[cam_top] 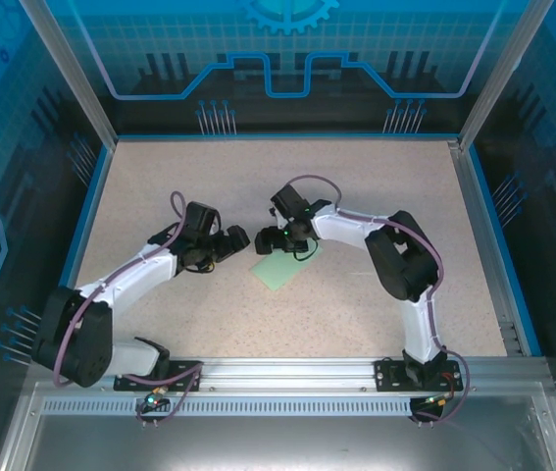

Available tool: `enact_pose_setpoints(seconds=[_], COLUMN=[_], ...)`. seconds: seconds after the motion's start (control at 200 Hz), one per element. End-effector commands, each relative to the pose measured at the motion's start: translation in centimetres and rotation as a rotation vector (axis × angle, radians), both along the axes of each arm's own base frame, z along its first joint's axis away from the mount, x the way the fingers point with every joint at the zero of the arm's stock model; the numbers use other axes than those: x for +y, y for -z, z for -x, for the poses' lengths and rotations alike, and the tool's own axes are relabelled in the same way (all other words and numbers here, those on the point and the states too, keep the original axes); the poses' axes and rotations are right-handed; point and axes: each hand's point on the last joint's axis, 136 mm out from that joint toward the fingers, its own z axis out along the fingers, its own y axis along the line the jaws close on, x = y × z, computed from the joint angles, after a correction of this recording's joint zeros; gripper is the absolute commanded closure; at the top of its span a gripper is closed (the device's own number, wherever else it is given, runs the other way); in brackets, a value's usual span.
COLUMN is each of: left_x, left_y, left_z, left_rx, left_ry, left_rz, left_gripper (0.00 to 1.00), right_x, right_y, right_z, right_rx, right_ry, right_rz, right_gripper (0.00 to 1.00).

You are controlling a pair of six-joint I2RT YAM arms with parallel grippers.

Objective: Fold a paper plane with a square sheet of paper (pick it up from the middle)
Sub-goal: Move the paper to the center of the table.

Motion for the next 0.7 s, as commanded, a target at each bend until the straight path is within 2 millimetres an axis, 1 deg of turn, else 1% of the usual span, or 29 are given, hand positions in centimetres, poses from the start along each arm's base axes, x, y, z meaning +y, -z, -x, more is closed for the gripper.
enact_pose_setpoints(seconds=[0.0, 0.08, 0.145, 0.185, 0.27, 0.35, 0.42, 0.485, 0.51, 0.55, 0.57, 0.6, 0.615, 0.63, 0.695], left_x=[-1.3, -2.1, -2.8, -3.3, -4.4, -5.4, -6.4, -7.4, -7.8, -8.6, -8.9, -9.4, -9.6, -9.8, -10.8], left_y=[0.1, 0.1, 0.1, 0.1, 0.1, 0.0, -0.1, 0.1, 0.2, 0.4, 0.5, 0.7, 0.9, 1.0, 1.5], left_z=[-0.2, -0.2, -0.2, -0.1, 0.2, 0.5, 0.8, 1.3, 1.5, 1.7, 1.8, 2.0, 2.1, 2.2, 2.4], left_rx=[0.002, 0.002, 0.0, -0.001, -0.005, -0.009, -0.012, -0.005, -0.004, 0.002, 0.006, 0.013, 0.018, 0.021, 0.036], left_ry=[0.054, 0.09, 0.117, 0.134, 0.167, 0.2, 0.226, 0.25, 0.261, 0.28, 0.291, 0.303, 0.307, 0.314, 0.34], left_rz=[0.066, 0.094, 0.114, 0.126, 0.134, 0.139, 0.148, 0.158, 0.166, 0.179, 0.184, 0.187, 0.187, 0.188, 0.196], left_gripper=[0.05, 0.05, 0.05, 0.05, 0.06, 0.06, 0.07, 0.08, 0.09, 0.11, 0.11, 0.12, 0.11, 0.11, 0.12], right_x=[-2.4, -3.6, -4.2, -4.3, -4.0, -4.3, -5.9, -7.3, -7.9, -8.7, -9.2, -10.0, -10.2, -10.7, -11.7], right_y=[1.5, 1.2, 0.5, -0.2, -2.8, -5.4, -6.6, -7.0, -6.9, -7.3, -7.1, -7.1, -7.3, -6.8, -6.8], right_z=[3.7, 4.6, 4.6, 4.3, 3.1, 2.2, 2.2, 3.2, 3.7, 4.3, 4.7, 5.4, 5.4, 6.0, 6.8], right_rx=[0.048, 0.027, 0.019, 0.002, -0.082, -0.135, -0.139, -0.118, -0.104, -0.099, -0.091, -0.085, -0.089, -0.077, -0.078], right_ry=[-0.194, -0.305, -0.351, -0.359, -0.326, -0.217, -0.06, 0.069, 0.119, 0.182, 0.215, 0.259, 0.278, 0.294, 0.342], right_rz=[0.046, 0.033, -0.007, -0.037, -0.082, -0.11, -0.099, -0.11, -0.113, -0.125, -0.123, -0.121, -0.126, -0.12, -0.122], right_gripper=[0.18, 0.18, 0.18, 0.19, 0.18, 0.18, 0.18, 0.18, 0.18, 0.18, 0.17, 0.17, 0.16, 0.16, 0.15])
